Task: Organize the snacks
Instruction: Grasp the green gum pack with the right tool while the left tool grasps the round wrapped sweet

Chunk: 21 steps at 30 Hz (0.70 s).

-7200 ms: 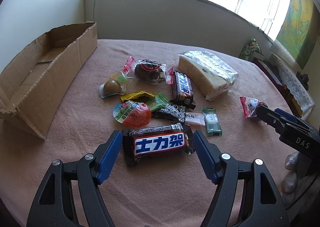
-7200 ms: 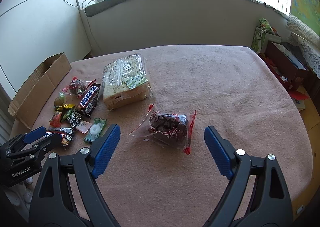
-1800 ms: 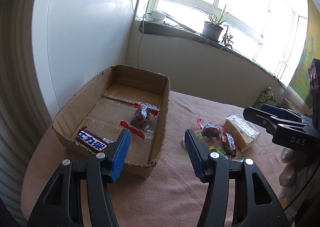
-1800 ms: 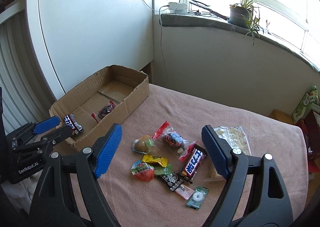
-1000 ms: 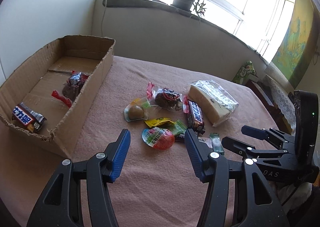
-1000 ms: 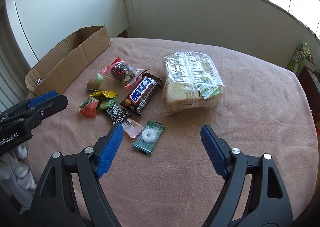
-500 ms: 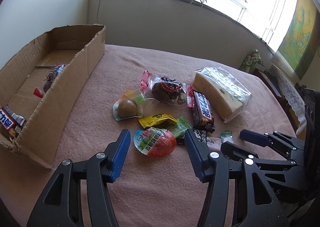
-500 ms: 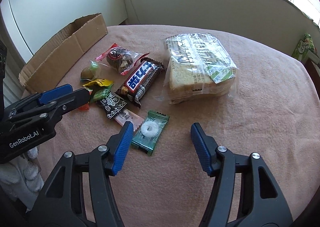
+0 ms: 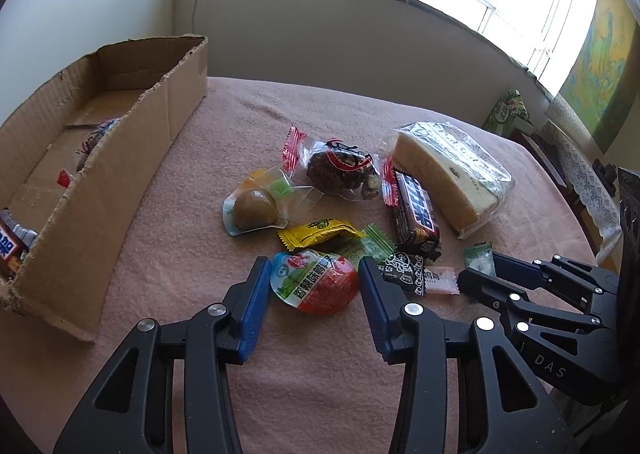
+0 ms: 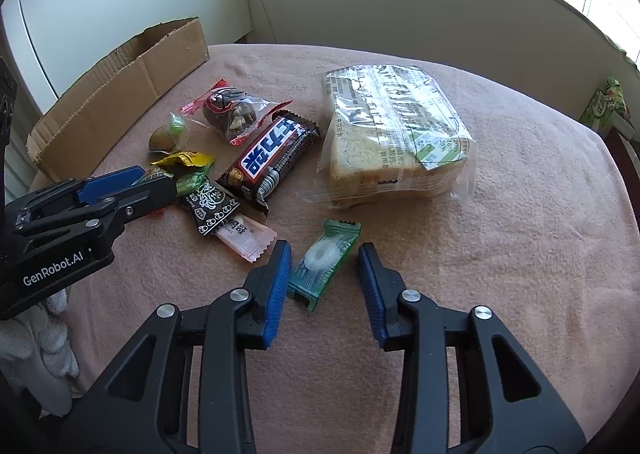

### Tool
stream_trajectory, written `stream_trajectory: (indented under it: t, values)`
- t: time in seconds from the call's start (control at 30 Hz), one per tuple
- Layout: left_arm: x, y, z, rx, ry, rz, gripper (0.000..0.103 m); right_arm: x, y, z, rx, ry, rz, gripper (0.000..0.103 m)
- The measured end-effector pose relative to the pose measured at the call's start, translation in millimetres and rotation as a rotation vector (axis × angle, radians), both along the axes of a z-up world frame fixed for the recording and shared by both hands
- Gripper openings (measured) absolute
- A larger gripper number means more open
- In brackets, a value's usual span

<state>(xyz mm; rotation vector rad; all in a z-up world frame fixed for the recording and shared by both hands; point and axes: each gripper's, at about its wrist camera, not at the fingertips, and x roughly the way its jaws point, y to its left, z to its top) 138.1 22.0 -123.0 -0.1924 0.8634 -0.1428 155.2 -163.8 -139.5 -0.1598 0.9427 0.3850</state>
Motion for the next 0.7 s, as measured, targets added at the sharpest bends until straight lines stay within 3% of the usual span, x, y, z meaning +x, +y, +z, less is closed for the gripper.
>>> stream_trajectory:
  t: [0.37, 0.7]
  values:
    - [-2.3, -3.2, 0.3, 0.004, -0.005, -0.018, 0.039, -0.4, -8.5, 1.8, 0.027, -0.006, -0.019, 0.010]
    - [-16.0, 3.8, 7.6, -0.023, -0.027, -0.012, 0.038, -7.8, -17.4, 6.4, 0.058, -0.014, -0.036, 0.008]
